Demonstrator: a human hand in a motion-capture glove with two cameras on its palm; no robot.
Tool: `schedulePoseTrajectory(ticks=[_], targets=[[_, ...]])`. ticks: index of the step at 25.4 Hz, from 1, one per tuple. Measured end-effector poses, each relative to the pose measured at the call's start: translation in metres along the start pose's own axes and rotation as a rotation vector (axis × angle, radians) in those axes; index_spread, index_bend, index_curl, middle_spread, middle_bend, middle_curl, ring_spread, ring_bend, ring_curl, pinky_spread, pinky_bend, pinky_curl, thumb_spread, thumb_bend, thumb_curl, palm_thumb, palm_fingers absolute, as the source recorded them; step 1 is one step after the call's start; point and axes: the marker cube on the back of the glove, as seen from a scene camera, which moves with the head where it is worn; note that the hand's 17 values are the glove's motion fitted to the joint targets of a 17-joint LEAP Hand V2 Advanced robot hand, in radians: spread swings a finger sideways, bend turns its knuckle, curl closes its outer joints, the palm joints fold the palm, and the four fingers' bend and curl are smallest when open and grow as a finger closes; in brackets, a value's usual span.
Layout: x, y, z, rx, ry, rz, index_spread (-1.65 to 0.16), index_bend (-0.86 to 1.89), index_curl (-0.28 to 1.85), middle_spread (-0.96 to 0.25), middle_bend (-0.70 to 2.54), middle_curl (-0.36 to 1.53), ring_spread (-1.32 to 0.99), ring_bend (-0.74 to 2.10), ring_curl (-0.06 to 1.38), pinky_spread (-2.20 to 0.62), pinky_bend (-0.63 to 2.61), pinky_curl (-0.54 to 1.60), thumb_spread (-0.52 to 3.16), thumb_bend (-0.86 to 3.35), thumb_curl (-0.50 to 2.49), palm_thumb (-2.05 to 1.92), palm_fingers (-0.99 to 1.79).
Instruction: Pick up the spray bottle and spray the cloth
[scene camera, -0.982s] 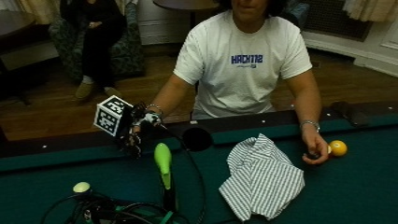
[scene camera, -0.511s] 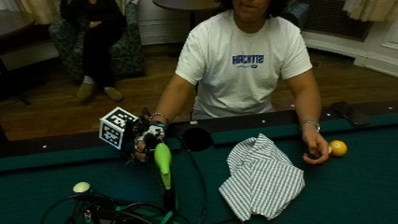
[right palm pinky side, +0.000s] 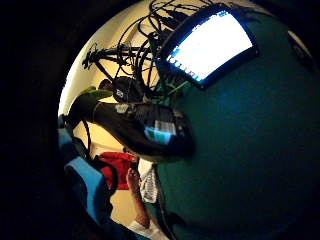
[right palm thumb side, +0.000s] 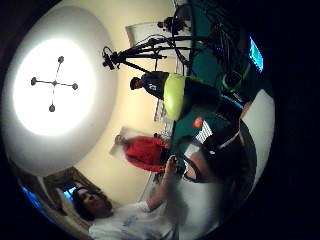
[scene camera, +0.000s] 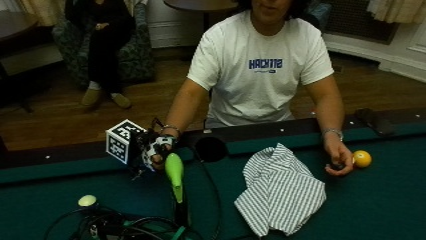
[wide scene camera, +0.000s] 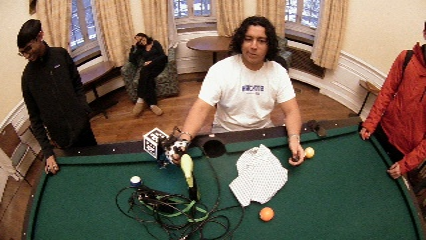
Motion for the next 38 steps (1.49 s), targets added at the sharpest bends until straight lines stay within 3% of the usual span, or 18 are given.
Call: schedulePoseTrajectory(ticks=[5, 13, 16, 19, 25, 33, 38], targets=[[0.000, -0.002, 0.002, 0.001, -0.021, 0.043, -0.26, 0.74, 0.55, -0.23, 0.81, 0.68, -0.23, 0.96, 0.64, -0.11, 0.90, 0.70, 0.78, 0.02, 0.60, 0.99, 1.27], [0.015, 0.013, 0.003, -0.120, 0.082, -0.023, -0.28, 0.37, 0.49, -0.22, 0.65, 0.63, -0.22, 0.87, 0.61, -0.20, 0.73, 0.63, 0.84, -0.05, 0.57, 0.87, 0.84], [0.010, 0.010, 0.018, -0.192, 0.099, -0.023, -0.31, 0.31, 0.48, -0.21, 0.59, 0.59, -0.20, 0.76, 0.59, -0.11, 0.58, 0.61, 0.89, -0.07, 0.53, 0.80, 0.53], [0.007, 0.002, 0.037, -0.234, 0.078, -0.012, -0.34, 0.22, 0.44, -0.20, 0.52, 0.55, -0.19, 0.70, 0.55, -0.04, 0.50, 0.55, 0.90, -0.06, 0.50, 0.75, 0.44], [-0.003, -0.025, 0.064, -0.239, 0.028, 0.023, -0.35, 0.13, 0.36, -0.19, 0.45, 0.49, -0.18, 0.60, 0.44, -0.01, 0.40, 0.43, 0.91, -0.04, 0.47, 0.73, 0.55], [0.004, -0.041, 0.082, -0.276, -0.010, 0.033, -0.34, 0.08, 0.30, -0.17, 0.39, 0.45, -0.20, 0.61, 0.42, -0.01, 0.36, 0.40, 0.91, -0.04, 0.43, 0.70, 0.59], [0.004, -0.051, 0.093, -0.261, 0.009, 0.022, -0.33, 0.01, 0.24, -0.17, 0.24, 0.39, -0.18, 0.71, 0.41, -0.07, 0.56, 0.41, 0.91, -0.06, 0.40, 0.63, 0.84]])
